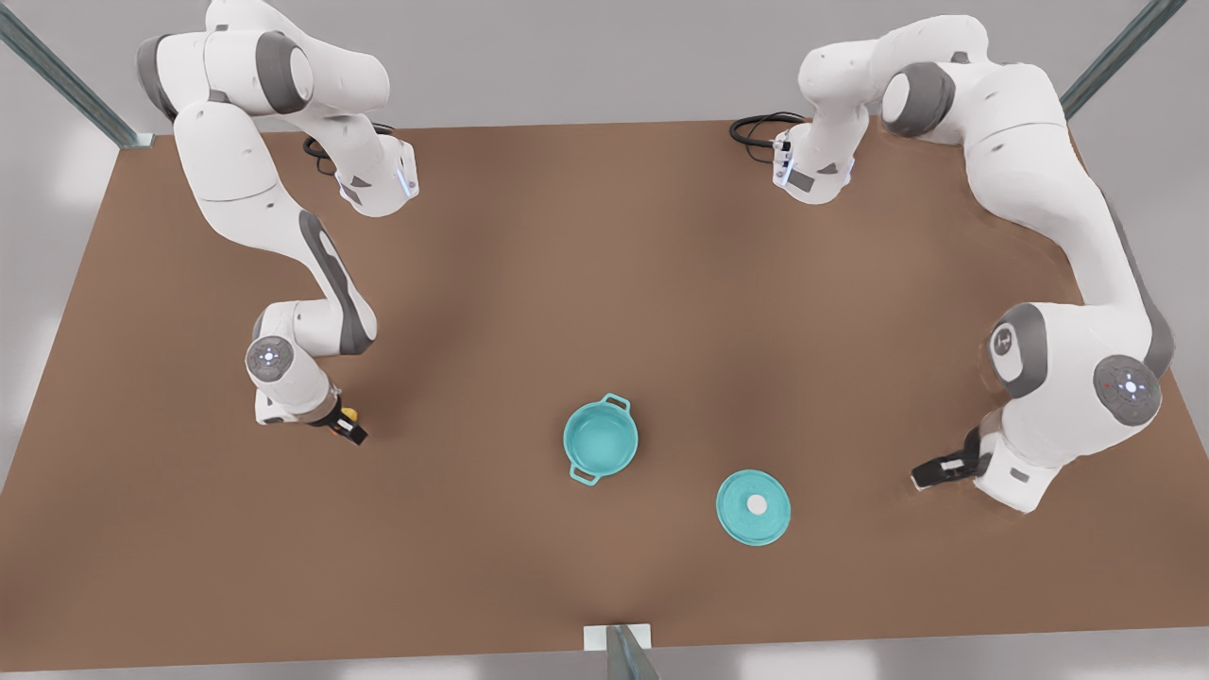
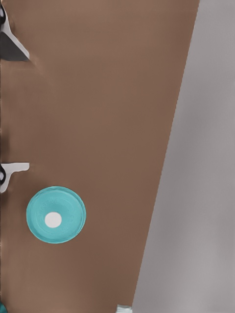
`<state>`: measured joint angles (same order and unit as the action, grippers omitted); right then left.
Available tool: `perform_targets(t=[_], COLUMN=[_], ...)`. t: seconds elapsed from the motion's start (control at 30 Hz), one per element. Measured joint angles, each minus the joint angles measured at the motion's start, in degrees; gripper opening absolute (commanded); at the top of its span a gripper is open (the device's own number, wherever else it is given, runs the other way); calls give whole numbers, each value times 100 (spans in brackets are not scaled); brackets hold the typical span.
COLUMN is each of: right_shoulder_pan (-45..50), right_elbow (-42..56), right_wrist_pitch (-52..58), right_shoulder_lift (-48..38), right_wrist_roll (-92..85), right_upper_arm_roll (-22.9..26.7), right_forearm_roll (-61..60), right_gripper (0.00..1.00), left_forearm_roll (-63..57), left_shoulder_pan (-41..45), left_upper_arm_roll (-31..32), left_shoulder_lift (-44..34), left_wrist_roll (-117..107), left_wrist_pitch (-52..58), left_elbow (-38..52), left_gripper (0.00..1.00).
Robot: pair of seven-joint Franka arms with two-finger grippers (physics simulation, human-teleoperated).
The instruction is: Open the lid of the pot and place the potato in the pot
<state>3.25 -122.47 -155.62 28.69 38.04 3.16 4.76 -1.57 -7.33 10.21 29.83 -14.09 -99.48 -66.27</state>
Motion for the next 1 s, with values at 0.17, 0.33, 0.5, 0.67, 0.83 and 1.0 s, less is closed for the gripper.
perform_targets(t=[0.17, 0.33, 0.5, 0.67, 0.83, 1.0], right_shoulder_pan=[-20, -17, -17, -11, -6, 22], right_elbow=[-65, -109, -112, -108, -107, -72], right_wrist_pitch=[-23, -32, -35, -25, -18, 201], right_shoulder_lift=[10, 10, 7, 1, -36, -509], right_wrist_roll=[-62, -109, -142, -167, -191, -210], right_upper_arm_roll=[-1, -4, -1, 0, -1, -118], right_forearm_roll=[17, 21, 21, 20, 6, -37], right_gripper=[100, 89, 74, 62, 52, 53], left_forearm_roll=[472, 871, 982, 1005, 998, 982], left_shoulder_pan=[-238, -534, -514, -523, -523, -527], left_upper_arm_roll=[20, -17, 3, -3, -4, -4], left_shoulder_lift=[-1258, -1336, -1367, -1382, -1375, -1374], left_wrist_roll=[319, 550, 647, 708, 754, 789], left_wrist_pitch=[1092, 1736, 2089, 2245, 2330, 2378], left_elbow=[-997, -1198, -1299, -1362, -1376, -1376], left_gripper=[100, 100, 100, 100, 100, 100])
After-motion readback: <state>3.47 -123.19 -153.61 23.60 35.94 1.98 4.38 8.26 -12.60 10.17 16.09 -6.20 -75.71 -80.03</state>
